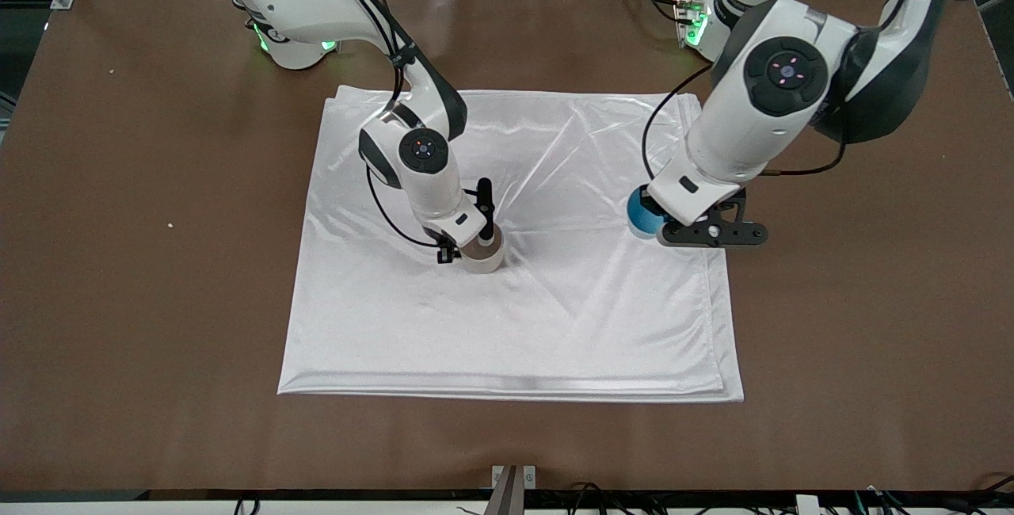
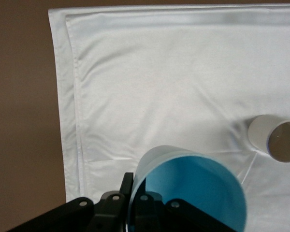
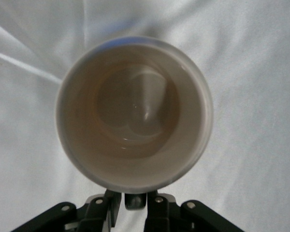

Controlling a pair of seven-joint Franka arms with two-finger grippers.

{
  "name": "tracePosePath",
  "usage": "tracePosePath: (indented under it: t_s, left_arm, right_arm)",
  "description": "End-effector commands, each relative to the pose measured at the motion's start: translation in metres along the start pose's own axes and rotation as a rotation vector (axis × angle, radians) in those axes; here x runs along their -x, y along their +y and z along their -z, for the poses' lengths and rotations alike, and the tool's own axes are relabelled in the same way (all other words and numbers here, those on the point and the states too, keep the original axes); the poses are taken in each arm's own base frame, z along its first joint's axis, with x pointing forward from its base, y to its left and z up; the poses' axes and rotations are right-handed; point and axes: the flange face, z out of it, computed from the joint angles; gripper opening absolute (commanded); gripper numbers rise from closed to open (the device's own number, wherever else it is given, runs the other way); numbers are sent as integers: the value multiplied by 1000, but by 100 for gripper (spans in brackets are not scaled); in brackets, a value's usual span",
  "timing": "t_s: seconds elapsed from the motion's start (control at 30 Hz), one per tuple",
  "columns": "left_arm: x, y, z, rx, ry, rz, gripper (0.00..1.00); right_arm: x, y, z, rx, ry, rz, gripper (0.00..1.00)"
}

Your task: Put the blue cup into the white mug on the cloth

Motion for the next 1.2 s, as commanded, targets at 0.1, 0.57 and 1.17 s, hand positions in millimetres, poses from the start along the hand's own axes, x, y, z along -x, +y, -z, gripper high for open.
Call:
tracePosePath:
  t_s: [0.1, 0.57, 1.17]
  left_arm:
    - [1, 23, -13, 22, -5, 49, 0]
    - [24, 94, -34, 77, 5, 205, 0]
    - [53, 202, -121, 178, 92, 218, 0]
  right_arm:
    - [-1, 7, 4, 15, -6, -10, 100]
    - [57, 35, 110, 11, -41, -98, 100]
    - [219, 63, 257, 6, -10, -413, 100]
